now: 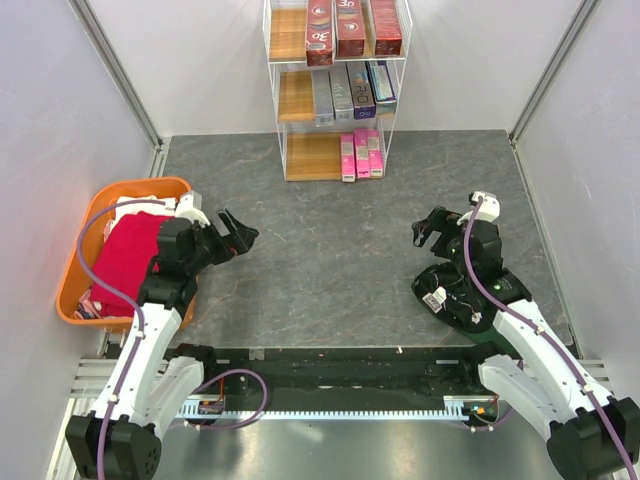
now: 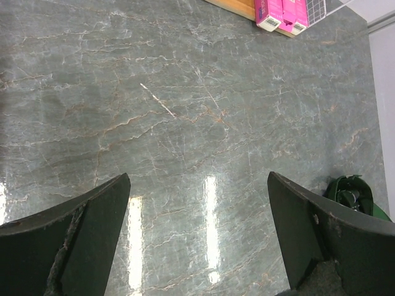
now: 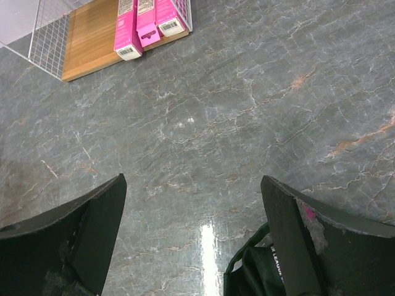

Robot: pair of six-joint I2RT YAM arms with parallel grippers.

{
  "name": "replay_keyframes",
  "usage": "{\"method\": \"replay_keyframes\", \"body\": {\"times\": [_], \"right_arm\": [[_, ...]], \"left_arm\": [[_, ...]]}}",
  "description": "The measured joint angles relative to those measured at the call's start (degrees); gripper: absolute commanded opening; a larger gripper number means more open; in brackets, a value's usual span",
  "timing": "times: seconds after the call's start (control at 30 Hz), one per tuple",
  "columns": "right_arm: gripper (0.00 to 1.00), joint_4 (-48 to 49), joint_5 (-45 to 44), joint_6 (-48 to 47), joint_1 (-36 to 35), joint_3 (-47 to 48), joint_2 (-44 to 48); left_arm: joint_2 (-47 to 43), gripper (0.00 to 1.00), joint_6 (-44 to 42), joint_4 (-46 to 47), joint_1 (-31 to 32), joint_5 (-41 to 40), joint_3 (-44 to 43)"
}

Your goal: Place and organize the toothpastes onto the shelf

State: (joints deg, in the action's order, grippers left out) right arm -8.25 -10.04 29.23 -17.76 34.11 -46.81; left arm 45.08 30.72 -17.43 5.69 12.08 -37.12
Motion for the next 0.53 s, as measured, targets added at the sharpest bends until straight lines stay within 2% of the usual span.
{"method": "replay_keyframes", "body": {"times": [0.53], "right_arm": [[0.98,2.6,-3.8,0.2,0.0,-0.4,-1.3]], "left_arm": [[-0.7,1.00,-0.4,1.7,0.0,0.0,2.0]]}}
